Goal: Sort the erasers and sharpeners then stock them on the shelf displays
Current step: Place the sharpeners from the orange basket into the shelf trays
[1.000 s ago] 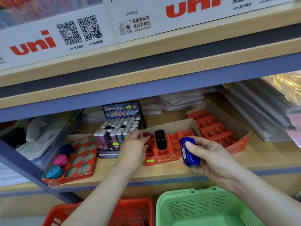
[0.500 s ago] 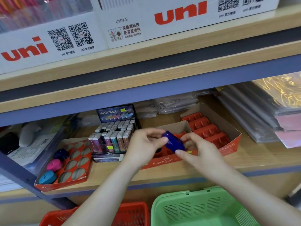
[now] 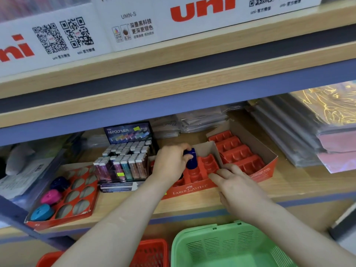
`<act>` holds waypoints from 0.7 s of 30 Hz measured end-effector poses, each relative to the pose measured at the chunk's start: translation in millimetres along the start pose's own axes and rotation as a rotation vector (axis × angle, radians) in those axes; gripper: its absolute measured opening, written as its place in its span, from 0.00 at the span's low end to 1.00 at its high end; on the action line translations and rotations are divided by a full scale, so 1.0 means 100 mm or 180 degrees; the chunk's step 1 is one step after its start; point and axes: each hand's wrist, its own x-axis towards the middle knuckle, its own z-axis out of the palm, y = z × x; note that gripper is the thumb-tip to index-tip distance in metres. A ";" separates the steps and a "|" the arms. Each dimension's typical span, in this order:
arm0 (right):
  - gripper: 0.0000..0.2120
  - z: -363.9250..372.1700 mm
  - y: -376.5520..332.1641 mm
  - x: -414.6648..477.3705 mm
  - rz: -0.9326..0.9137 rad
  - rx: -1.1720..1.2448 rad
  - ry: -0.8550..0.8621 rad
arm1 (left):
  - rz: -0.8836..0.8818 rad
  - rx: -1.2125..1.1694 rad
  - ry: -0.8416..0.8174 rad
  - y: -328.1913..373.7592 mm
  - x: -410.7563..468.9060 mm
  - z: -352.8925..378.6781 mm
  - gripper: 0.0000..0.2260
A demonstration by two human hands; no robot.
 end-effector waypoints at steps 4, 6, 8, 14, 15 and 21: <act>0.26 0.01 -0.04 0.00 0.0068 0.0029 -0.0034 | 0.0006 -0.0038 0.0021 -0.03 0.06 0.02 0.10; 0.26 0.02 -0.05 0.00 0.0083 0.0082 -0.0049 | -0.0013 -0.0077 0.0051 -0.05 0.06 0.03 0.10; 0.26 0.01 -0.06 0.00 0.0096 0.0105 -0.0037 | -0.0021 -0.0103 0.0103 -0.07 0.04 0.04 0.10; 0.24 -0.03 -0.08 -0.03 0.0083 0.0166 0.0015 | 0.0253 0.0079 0.0130 -0.07 -0.01 0.08 0.09; 0.24 -0.03 -0.08 -0.02 0.0077 0.0152 0.0010 | 0.0271 0.0104 0.0101 -0.06 -0.01 0.08 0.09; 0.23 -0.03 -0.08 -0.01 0.0090 0.0114 0.0083 | -0.0105 -0.0164 0.0051 -0.02 0.03 0.02 0.09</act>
